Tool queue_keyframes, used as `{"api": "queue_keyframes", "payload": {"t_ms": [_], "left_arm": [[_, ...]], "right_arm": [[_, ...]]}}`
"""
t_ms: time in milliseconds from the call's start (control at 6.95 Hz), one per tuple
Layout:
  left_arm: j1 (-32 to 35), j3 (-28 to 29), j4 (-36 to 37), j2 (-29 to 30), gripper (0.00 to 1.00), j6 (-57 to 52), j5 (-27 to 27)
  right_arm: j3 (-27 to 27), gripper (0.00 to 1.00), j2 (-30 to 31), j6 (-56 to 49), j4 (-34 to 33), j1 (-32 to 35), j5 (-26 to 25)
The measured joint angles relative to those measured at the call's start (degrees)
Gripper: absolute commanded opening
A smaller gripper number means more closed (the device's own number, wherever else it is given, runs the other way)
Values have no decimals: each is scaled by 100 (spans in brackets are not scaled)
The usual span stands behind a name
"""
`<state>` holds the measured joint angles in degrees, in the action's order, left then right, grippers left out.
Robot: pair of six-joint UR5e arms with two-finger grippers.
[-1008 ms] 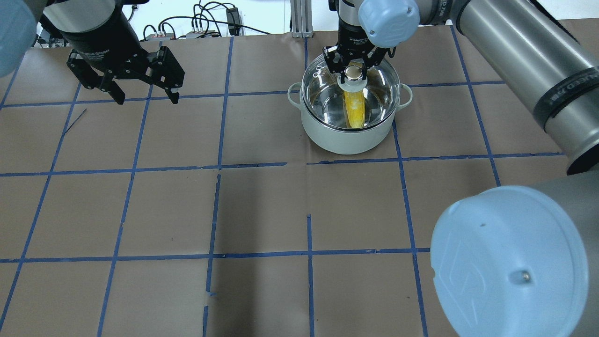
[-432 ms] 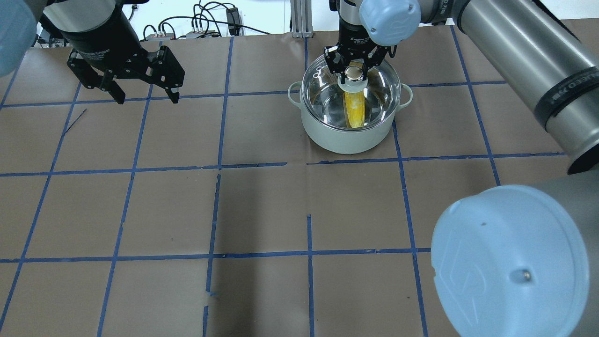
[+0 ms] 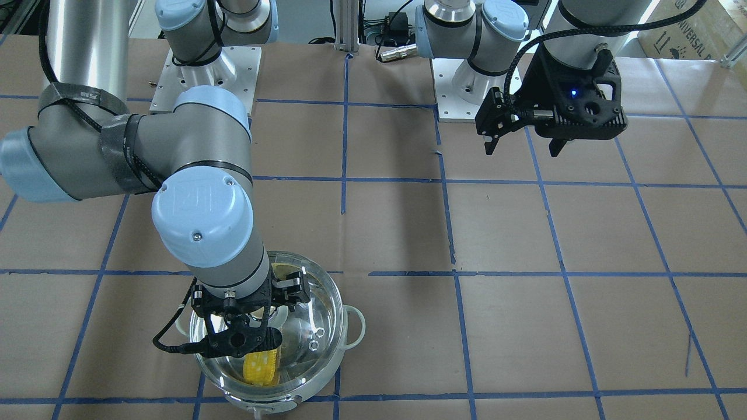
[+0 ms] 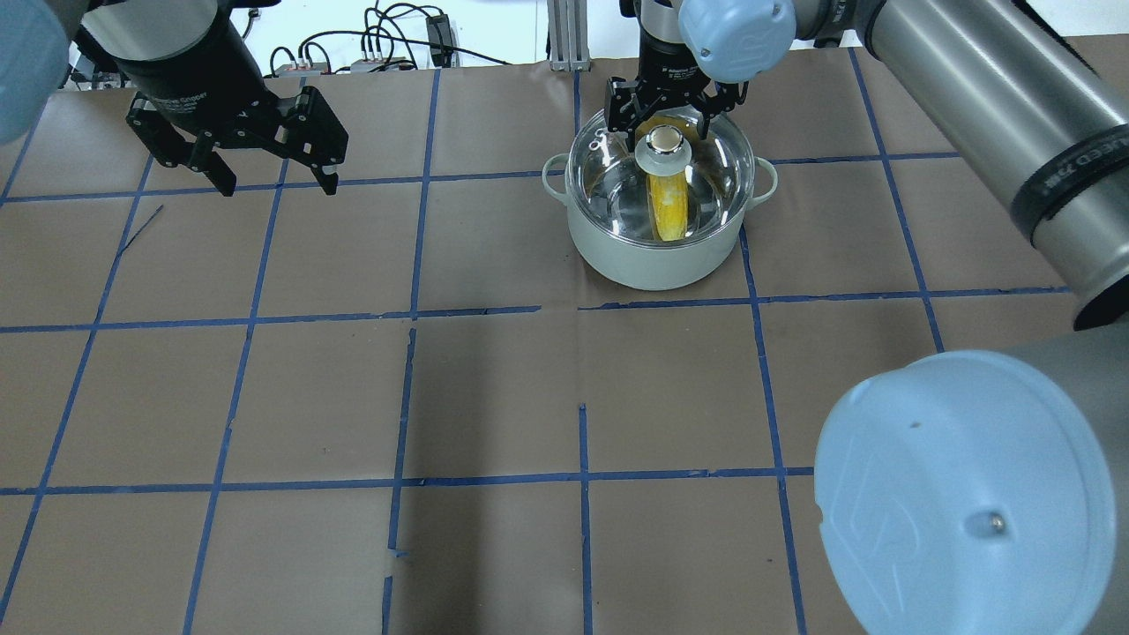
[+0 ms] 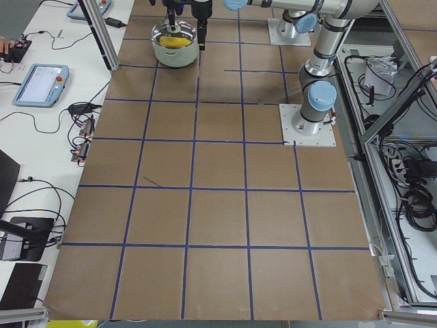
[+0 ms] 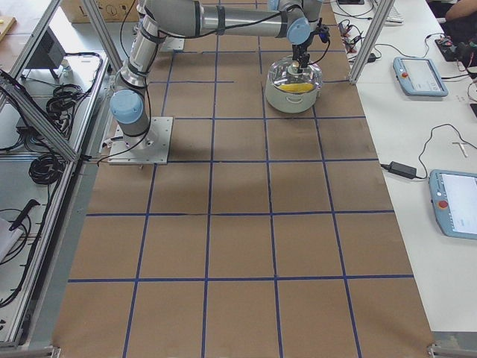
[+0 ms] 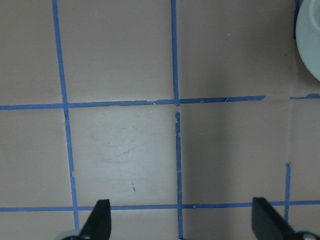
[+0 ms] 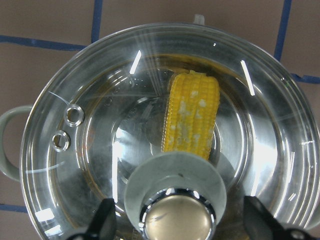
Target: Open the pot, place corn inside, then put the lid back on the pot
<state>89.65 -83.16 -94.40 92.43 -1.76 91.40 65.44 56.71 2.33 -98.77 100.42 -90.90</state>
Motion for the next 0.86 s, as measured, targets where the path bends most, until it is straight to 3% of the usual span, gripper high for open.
{"api": "queue_keyframes", "payload": {"t_ms": [576, 864], "left_arm": [[0, -15, 1, -6, 100, 0, 1], [0, -16, 0, -7, 100, 2, 1]], "right_arm": [[-13, 99, 633, -174, 163, -398, -14], [263, 100, 1668, -506, 1082, -887, 175]]}}
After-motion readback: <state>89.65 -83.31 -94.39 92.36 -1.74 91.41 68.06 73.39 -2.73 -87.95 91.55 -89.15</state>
